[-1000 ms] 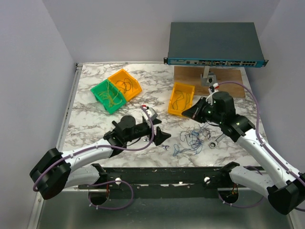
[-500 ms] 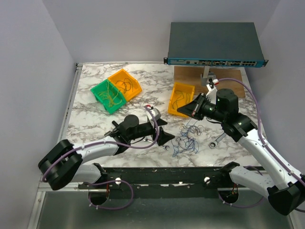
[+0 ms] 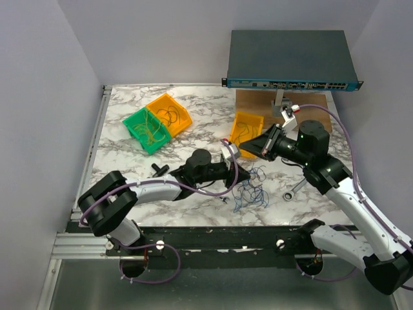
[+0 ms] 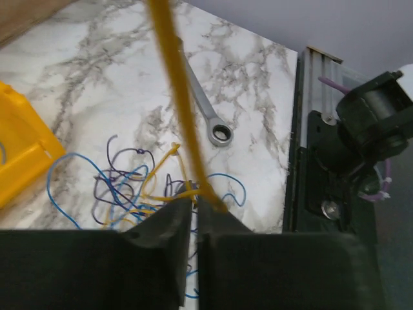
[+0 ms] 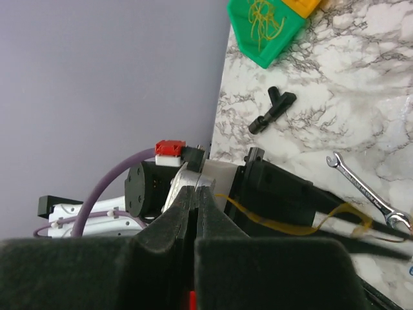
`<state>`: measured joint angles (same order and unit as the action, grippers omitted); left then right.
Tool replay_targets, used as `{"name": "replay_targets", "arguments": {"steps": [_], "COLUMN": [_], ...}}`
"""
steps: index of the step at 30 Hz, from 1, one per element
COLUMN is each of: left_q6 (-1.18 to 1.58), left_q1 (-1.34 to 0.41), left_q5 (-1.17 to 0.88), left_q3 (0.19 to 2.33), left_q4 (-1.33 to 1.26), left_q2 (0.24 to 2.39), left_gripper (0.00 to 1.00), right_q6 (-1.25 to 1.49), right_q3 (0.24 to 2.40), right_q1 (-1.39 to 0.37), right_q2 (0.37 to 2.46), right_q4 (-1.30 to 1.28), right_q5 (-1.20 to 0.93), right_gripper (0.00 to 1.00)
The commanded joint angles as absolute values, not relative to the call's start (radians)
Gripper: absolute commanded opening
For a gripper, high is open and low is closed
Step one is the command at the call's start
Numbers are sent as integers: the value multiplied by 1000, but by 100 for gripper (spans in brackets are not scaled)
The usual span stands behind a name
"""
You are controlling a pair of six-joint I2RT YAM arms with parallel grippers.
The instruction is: Untangle the cables
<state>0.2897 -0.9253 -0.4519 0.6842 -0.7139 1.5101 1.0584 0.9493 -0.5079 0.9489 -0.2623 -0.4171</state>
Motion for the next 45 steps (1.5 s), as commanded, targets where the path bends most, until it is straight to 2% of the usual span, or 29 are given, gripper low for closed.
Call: {"name": "replay_targets", "arguments": {"steps": [1, 2, 4, 6, 10, 14, 18, 22, 27, 31, 36, 40, 41, 44, 45], "left_q6": [299, 291, 284, 294, 350, 358, 366, 374, 377, 377, 374, 370, 369, 373, 372], "left_q1": [-927, -927, -921, -899, -856, -848, -845, -844, -843, -842, -841, -839, -837, -829, -824], "left_q5": [-354, -332, -303, -351, -497, -514, -523, -554, -560, -562, -565, -560, -551, -517, -481], "left_q3": [725, 696, 636, 612, 588, 580, 579, 583, 588, 587, 584, 579, 574, 555, 539], "left_q4": [-680, -701, -751, -757, -795, -799, -803, -804, -802, -812, -815, -811, -813, -816, -816], "left_q2": [1508, 1480, 1423, 1383, 1353, 1336, 1333, 1336, 1340, 1342, 1342, 1332, 1326, 1297, 1282], "left_gripper": [0, 0, 0, 0, 0, 0, 0, 0, 0, 0, 0, 0, 0, 0, 0], "right_q6": [1035, 995, 904, 815, 736, 697, 634, 560, 531, 520, 506, 509, 511, 543, 564], "right_q3": [996, 1009, 1037, 1039, 941, 747, 574, 414, 323, 324, 356, 372, 376, 376, 379], "right_q1": [-514, -514, -514, -514, -513, -514, -514, -513, -513, -519, -531, -538, -539, -538, -538], "right_q2": [913, 910, 903, 888, 823, 751, 729, 740, 863, 961, 1049, 1079, 1079, 1052, 1038], "right_q4": [-263, -301, -406, -487, -545, -469, -320, -50, 194, 286, 295, 262, 241, 167, 133], "right_q5": [-410, -378, -267, -121, 133, 198, 76, -165, -370, -445, -421, -352, -329, -196, -121], "right_gripper": [11, 29, 57, 65, 68, 74, 77, 83, 87, 80, 69, 53, 48, 9, 2]}}
